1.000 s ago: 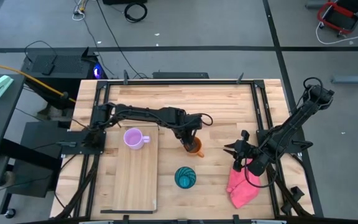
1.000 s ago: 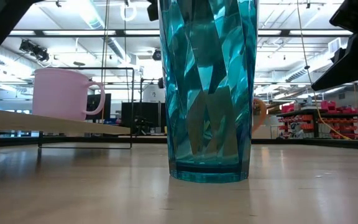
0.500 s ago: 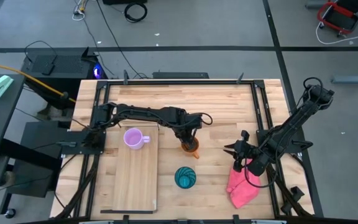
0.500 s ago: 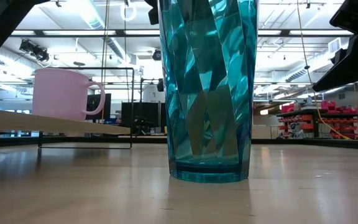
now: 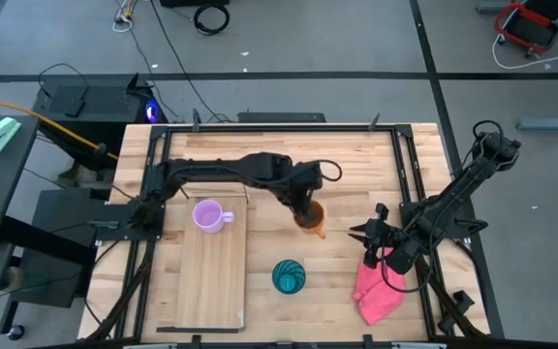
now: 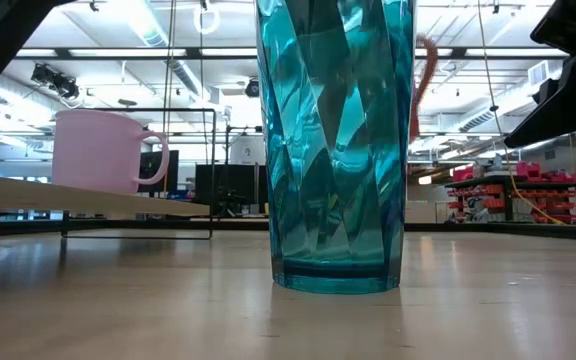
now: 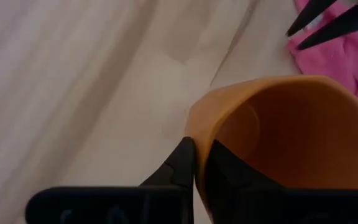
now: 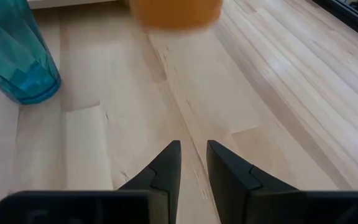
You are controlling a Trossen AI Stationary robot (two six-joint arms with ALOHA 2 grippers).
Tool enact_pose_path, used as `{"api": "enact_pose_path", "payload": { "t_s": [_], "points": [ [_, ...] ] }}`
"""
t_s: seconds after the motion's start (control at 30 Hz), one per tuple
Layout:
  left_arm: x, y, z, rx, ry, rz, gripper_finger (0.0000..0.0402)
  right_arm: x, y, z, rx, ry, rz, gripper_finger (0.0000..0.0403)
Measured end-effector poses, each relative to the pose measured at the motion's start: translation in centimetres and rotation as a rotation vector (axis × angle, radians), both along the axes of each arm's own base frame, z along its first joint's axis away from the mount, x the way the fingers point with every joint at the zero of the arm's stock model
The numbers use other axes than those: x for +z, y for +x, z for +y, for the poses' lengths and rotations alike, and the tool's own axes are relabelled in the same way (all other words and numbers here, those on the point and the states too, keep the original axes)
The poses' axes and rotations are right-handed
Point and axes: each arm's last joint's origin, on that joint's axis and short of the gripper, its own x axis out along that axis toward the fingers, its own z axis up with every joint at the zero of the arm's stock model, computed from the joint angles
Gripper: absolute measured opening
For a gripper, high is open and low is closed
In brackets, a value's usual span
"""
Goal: Stack small to large cups/mugs on shelf
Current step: Put the orange cup on the shelf
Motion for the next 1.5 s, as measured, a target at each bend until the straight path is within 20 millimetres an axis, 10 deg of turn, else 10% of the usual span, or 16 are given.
{"api": "enact_pose_path", "payload": {
  "t_s": [0.27,0.53,1.27,1.5],
  "points": [
    [4.9,-2.5,0.0,0.182,0.107,0.024,0.0025,-0.8,-0.4,-0.4,-0.008,-0.021,0.028,0.0084],
    [4.6,-5.1,-1.0,0.31,0.074,0.228,0.0025,-2.7,-1.4,-1.4,-0.07,0.006,0.046,0.0084],
    [4.9,-6.4,-11.3,0.301,-0.018,0.171,0.0025,-2.1,-1.4,-0.2,0.021,0.021,0.031,0.0084],
    [5.8,-7.2,-11.7,0.37,0.061,0.088,0.0025,-2.0,-1.2,-0.1,0.02,0.043,0.013,0.0084]
  ]
}}
